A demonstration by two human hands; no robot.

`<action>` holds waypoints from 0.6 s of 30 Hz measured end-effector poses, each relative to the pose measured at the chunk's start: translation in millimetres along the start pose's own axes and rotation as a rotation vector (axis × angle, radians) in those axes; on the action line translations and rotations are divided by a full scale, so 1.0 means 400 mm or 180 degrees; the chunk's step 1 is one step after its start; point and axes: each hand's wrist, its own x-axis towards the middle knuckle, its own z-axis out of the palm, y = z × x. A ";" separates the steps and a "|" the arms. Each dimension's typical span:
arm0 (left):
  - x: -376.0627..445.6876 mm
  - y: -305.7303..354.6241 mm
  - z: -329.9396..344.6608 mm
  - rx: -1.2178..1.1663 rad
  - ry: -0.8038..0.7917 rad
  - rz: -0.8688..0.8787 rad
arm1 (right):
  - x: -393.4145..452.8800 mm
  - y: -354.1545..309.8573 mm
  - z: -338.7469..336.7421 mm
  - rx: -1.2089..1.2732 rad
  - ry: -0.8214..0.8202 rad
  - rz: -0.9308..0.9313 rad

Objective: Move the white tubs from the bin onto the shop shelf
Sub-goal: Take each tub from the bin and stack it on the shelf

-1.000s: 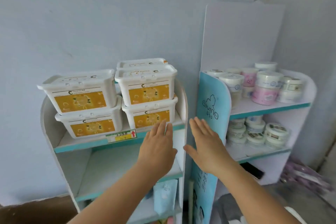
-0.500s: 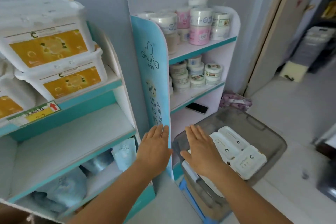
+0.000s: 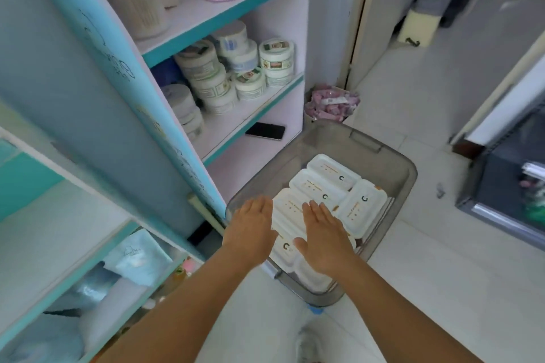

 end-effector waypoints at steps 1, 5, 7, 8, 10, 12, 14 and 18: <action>0.024 0.007 0.012 -0.0031 -0.0025 0.0033 | 0.011 0.019 0.002 0.0029 -0.0031 0.0064; 0.112 0.034 0.074 -0.0164 -0.0284 0.0137 | 0.057 0.088 0.011 0.0165 -0.0161 0.0339; 0.147 0.046 0.108 -0.0200 -0.0462 0.0178 | 0.080 0.116 0.023 0.0192 -0.0233 0.0446; 0.162 0.051 0.126 -0.0219 -0.0536 0.0192 | 0.093 0.128 0.030 0.0199 -0.0265 0.0476; 0.187 0.058 0.162 -0.0245 -0.0662 0.0210 | 0.121 0.148 0.045 0.0188 -0.0333 0.0495; 0.211 0.061 0.199 -0.0285 -0.0798 0.0204 | 0.154 0.166 0.062 0.0097 -0.0420 0.0467; 0.232 0.063 0.239 -0.0369 -0.0967 0.0206 | 0.187 0.180 0.077 -0.0029 -0.0541 0.0414; 0.268 0.063 0.315 -0.0530 -0.1338 0.0273 | 0.254 0.210 0.109 -0.0396 -0.0845 0.0262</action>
